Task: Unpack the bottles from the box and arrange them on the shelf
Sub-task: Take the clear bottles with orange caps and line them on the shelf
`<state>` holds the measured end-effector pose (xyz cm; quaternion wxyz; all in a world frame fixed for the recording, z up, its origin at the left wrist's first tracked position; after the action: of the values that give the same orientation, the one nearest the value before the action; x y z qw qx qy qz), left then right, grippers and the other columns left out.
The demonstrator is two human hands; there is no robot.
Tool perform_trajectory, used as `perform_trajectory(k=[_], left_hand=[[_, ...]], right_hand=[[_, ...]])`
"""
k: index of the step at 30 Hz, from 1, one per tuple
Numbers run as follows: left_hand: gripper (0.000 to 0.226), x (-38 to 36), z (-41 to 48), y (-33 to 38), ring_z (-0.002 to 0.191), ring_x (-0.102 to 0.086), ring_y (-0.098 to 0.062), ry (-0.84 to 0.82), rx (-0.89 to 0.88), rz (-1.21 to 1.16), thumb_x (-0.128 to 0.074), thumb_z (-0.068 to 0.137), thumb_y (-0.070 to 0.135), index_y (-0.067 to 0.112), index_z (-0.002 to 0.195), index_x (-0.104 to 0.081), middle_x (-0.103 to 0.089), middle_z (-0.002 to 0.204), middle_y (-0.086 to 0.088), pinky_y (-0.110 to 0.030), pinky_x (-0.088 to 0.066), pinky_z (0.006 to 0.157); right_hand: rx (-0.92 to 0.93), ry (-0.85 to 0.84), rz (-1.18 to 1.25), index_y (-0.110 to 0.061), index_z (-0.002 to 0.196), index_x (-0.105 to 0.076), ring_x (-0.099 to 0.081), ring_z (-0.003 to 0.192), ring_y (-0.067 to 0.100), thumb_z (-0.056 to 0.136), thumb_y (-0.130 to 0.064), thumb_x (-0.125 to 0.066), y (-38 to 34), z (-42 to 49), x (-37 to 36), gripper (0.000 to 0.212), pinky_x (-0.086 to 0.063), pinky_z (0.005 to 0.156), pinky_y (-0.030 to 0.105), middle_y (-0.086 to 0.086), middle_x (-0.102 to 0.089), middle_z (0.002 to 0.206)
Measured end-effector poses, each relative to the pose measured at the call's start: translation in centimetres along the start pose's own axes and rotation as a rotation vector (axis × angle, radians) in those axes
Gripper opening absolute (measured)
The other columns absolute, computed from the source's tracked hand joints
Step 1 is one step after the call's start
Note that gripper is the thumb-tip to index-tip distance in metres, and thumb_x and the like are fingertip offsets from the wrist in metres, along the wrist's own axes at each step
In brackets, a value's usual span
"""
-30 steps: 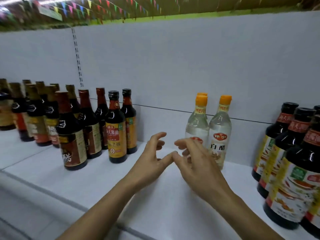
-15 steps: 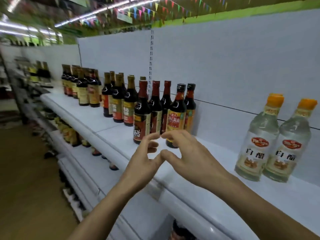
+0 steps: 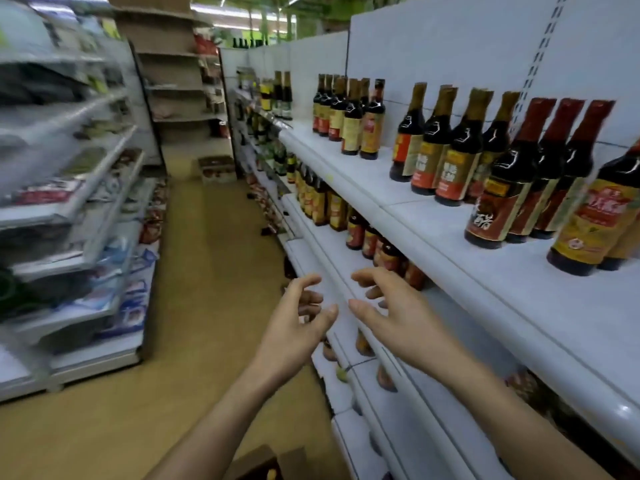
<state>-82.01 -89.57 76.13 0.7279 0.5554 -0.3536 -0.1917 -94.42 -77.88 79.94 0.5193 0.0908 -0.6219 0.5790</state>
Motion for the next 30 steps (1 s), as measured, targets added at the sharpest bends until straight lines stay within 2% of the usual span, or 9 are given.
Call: perform_trajectory(k=[2,5,8,11,18,20,23,27,30], left_hand=[[0.044,2.4,-0.8,-1.7,0.109,-0.059,0.001,0.035,0.032,0.021,-0.065,0.098,0.032,0.033,0.138,-0.046,-0.06,0.121,0.006,-0.007,-0.05,0.077],[0.04,5.3,-2.0,-4.7,0.108,-0.06,0.0,0.095,0.095,0.031,-0.066,0.097,0.029,0.036,0.131,-0.046,-0.06,0.117,0.007,-0.006,-0.048,0.076],[0.042,7.0,-3.6,-8.3,0.107,-0.061,-0.001,0.135,0.192,0.051,-0.067,0.097,0.03,0.035,0.134,-0.047,-0.061,0.118,0.005,-0.007,-0.048,0.074],[0.045,7.6,-5.2,-11.7,0.105,-0.061,0.001,0.157,0.29,0.063,-0.066,0.097,0.032,0.032,0.138,-0.047,-0.062,0.119,0.004,-0.005,-0.047,0.073],[0.048,5.8,-7.7,-19.8,0.102,-0.06,0.0,0.209,0.517,0.038,-0.066,0.097,0.029,0.028,0.141,-0.046,-0.06,0.119,0.001,0.001,-0.046,0.071],[0.047,4.9,-8.2,-22.2,0.099,-0.059,0.003,0.225,0.579,0.033,-0.066,0.097,0.031,0.032,0.139,-0.045,-0.06,0.117,0.005,-0.002,-0.047,0.069],[0.046,3.7,-9.0,-26.0,0.099,-0.06,0.005,0.257,0.667,0.022,-0.066,0.096,0.034,0.036,0.138,-0.045,-0.06,0.117,0.007,-0.01,-0.05,0.078],[0.043,2.0,-10.2,-31.4,0.097,-0.06,0.004,0.278,0.75,0.021,-0.067,0.096,0.031,0.036,0.133,-0.045,-0.06,0.113,0.009,-0.003,-0.048,0.069],[0.043,0.9,-11.0,-35.5,0.097,-0.062,-0.003,0.303,0.773,0.008,-0.069,0.095,0.026,0.032,0.131,-0.047,-0.06,0.109,0.008,-0.007,-0.05,0.071]], right_hand=[[-0.004,-0.048,0.043,-0.038,0.136,-0.049,-0.057,0.11,0.002,0.1,-0.042,-0.057,-0.5,0.3,-3.1,0.037,-0.054,0.092,0.029,-0.013,-0.054,0.134],[-0.03,-0.116,0.092,-0.035,0.137,-0.05,-0.056,0.112,0.005,0.1,-0.04,-0.057,-0.7,0.4,-7.5,0.037,-0.052,0.096,0.031,-0.013,-0.054,0.129],[-0.024,-0.192,0.121,-0.031,0.137,-0.052,-0.058,0.112,0.008,0.1,-0.038,-0.059,-0.5,0.4,-11.8,0.038,-0.053,0.098,0.038,-0.011,-0.057,0.126],[-0.017,-0.279,0.117,-0.03,0.139,-0.051,-0.057,0.113,0.006,0.1,-0.038,-0.059,0.3,0.3,-15.9,0.04,-0.053,0.099,0.038,-0.012,-0.056,0.129],[-0.043,-0.49,0.178,-0.032,0.134,-0.053,-0.057,0.108,0.001,0.098,-0.038,-0.061,4.7,0.2,-24.8,0.037,-0.054,0.096,0.033,-0.014,-0.059,0.127],[-0.07,-0.541,0.193,-0.031,0.135,-0.053,-0.058,0.107,0.001,0.099,-0.035,-0.061,6.2,0.3,-26.8,0.037,-0.053,0.095,0.03,-0.012,-0.058,0.126],[-0.086,-0.616,0.209,-0.028,0.136,-0.053,-0.059,0.108,0.003,0.1,-0.033,-0.06,8.3,0.6,-29.9,0.037,-0.053,0.09,0.026,-0.01,-0.058,0.126],[-0.088,-0.702,0.2,-0.028,0.135,-0.054,-0.061,0.108,0.004,0.1,-0.035,-0.059,11.5,0.5,-34.7,0.036,-0.056,0.093,0.033,-0.009,-0.06,0.127],[-0.093,-0.748,0.183,-0.028,0.135,-0.054,-0.062,0.108,0.005,0.1,-0.035,-0.059,13.7,0.0,-38.5,0.037,-0.057,0.092,0.033,-0.008,-0.061,0.129]])
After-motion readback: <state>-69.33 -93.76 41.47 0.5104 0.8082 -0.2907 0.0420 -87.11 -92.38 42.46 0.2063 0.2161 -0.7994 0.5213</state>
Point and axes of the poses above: each hand's wrist, its own z-axis towards the middle knuckle, its own x-axis out of the back of the hand, y = z × x, the point moved 6 cm from there along z, towards the middle knuckle
